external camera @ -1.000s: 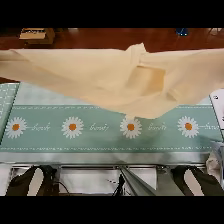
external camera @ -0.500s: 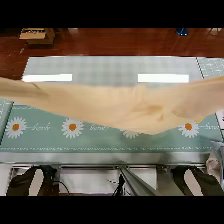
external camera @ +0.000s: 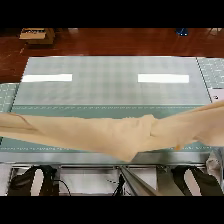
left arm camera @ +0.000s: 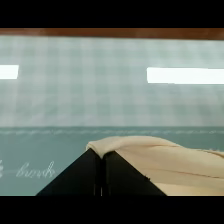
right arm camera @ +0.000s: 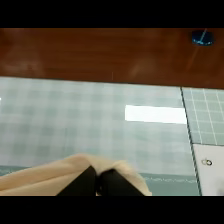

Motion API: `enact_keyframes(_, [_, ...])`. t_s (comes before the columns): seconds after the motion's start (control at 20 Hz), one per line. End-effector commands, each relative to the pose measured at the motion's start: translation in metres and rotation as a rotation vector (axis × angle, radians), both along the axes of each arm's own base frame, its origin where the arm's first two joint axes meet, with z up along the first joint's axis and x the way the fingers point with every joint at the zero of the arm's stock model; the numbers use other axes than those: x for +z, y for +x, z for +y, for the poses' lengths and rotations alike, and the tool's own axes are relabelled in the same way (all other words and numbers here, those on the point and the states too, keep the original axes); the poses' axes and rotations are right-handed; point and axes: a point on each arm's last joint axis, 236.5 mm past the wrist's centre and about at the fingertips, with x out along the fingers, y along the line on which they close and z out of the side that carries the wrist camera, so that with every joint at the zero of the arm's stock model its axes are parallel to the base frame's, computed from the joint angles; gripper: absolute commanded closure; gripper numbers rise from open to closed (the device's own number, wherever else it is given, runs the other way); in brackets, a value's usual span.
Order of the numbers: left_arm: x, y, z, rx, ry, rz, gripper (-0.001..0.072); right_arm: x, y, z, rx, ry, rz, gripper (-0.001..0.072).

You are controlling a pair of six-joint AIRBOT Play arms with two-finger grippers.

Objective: Fold the shirts.

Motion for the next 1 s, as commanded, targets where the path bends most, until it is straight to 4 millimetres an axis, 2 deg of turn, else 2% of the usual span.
enact_keyframes(0.0, [-0.062,0.007,0.01,-0.001,-0.041,0.237,0.069,-0.027,0.033,-0.001,0.048,0.061,0.155,0.0689])
enact_keyframes(0.15, [-0.144,0.026,0.001,-0.057,-0.185,0.474,0.069,-0.084,0.091,-0.012,0.089,0.159,0.386,0.069])
enact_keyframes(0.3, [-0.22,0.049,-0.007,-0.06,-0.338,0.614,0.069,-0.163,0.143,-0.018,0.141,0.272,0.663,0.0689])
enact_keyframes(0.35, [-0.243,0.054,-0.01,-0.065,-0.377,0.655,0.069,-0.189,0.157,-0.016,0.158,0.287,0.75,0.0689])
enact_keyframes(0.45, [-0.28,0.064,-0.008,-0.049,-0.421,0.714,0.069,-0.235,0.183,0.008,0.243,0.287,0.894,0.0689])
enact_keyframes(0.55, [-0.3,0.079,-0.001,-0.036,-0.42,0.712,0.0689,-0.274,0.215,0.035,0.296,0.257,0.942,0.0688])
enact_keyframes(0.7, [-0.323,0.1,0.029,0.046,-0.353,0.713,0.0689,-0.31,0.263,0.052,0.288,0.206,0.884,0.0688])
enact_keyframes(0.8, [-0.337,0.109,0.048,0.091,-0.308,0.72,0.0689,-0.32,0.289,0.059,0.28,0.202,0.816,0.0687])
enact_keyframes(0.95, [-0.354,0.124,0.055,0.151,-0.343,0.729,0.0689,-0.322,0.321,0.058,0.248,0.213,0.709,0.0687])
